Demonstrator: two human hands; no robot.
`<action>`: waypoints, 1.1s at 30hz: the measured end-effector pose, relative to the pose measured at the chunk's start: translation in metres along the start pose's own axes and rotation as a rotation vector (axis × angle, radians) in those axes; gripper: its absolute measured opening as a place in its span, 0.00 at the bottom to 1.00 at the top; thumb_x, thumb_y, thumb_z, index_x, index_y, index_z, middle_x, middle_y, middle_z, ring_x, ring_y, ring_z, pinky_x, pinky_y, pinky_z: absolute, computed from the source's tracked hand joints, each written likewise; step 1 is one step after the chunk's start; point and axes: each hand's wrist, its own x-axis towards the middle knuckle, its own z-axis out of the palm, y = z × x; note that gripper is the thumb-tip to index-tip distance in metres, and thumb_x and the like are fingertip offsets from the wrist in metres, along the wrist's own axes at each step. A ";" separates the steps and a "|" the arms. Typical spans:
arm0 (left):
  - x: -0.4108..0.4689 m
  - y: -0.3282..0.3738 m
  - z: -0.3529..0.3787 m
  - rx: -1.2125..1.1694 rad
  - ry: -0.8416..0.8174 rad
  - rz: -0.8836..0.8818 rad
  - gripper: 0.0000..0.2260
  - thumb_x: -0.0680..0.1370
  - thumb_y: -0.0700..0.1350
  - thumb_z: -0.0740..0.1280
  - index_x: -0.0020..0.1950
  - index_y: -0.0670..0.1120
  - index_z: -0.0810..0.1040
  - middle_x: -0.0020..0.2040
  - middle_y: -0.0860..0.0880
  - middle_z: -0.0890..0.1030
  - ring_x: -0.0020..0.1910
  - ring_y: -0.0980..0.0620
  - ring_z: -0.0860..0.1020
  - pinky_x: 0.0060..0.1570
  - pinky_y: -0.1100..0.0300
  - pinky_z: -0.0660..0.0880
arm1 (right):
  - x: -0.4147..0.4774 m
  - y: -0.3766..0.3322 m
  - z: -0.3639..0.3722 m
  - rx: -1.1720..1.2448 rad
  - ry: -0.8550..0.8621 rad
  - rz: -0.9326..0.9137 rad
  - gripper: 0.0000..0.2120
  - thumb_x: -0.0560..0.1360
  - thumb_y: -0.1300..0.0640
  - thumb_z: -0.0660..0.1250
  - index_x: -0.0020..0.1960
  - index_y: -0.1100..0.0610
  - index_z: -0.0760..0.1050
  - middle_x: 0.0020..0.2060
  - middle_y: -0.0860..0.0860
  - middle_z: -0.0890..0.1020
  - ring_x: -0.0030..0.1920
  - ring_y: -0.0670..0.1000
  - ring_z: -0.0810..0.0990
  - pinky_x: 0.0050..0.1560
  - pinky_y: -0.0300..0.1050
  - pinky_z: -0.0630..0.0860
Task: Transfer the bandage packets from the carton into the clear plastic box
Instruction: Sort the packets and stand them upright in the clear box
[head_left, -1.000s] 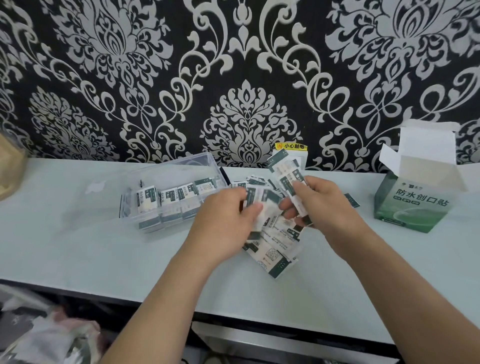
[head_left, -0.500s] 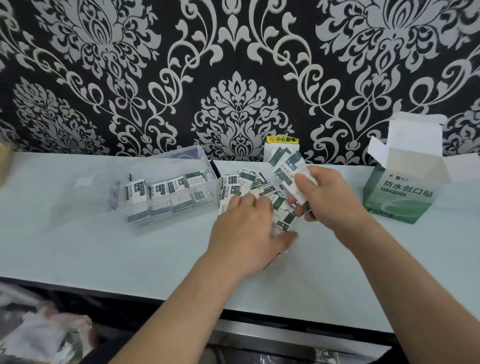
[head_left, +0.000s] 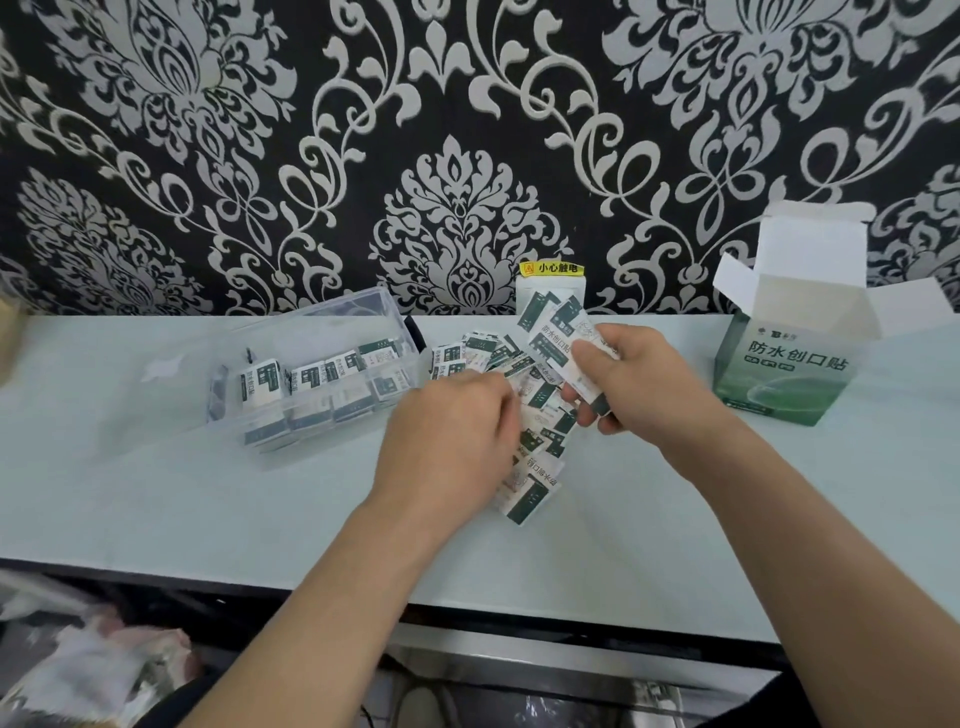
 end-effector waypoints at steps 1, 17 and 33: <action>0.001 -0.004 -0.005 -0.012 0.074 0.013 0.10 0.80 0.48 0.63 0.45 0.46 0.82 0.38 0.51 0.82 0.34 0.52 0.79 0.37 0.57 0.76 | 0.000 -0.001 -0.001 0.008 0.005 0.011 0.11 0.83 0.55 0.56 0.50 0.52 0.77 0.33 0.51 0.80 0.26 0.46 0.75 0.26 0.36 0.71; 0.017 -0.017 -0.015 -0.787 0.210 -0.481 0.09 0.75 0.43 0.72 0.36 0.52 0.79 0.25 0.52 0.78 0.23 0.57 0.76 0.28 0.59 0.78 | -0.010 -0.014 0.022 0.450 -0.401 0.226 0.14 0.83 0.53 0.56 0.56 0.60 0.77 0.42 0.59 0.84 0.35 0.55 0.83 0.27 0.40 0.76; 0.022 -0.016 -0.010 -0.657 0.160 -0.412 0.12 0.75 0.41 0.71 0.55 0.54 0.81 0.38 0.54 0.85 0.36 0.57 0.82 0.43 0.56 0.80 | -0.006 -0.009 0.019 0.444 -0.370 0.133 0.15 0.82 0.51 0.58 0.57 0.60 0.78 0.40 0.57 0.83 0.31 0.49 0.78 0.25 0.36 0.71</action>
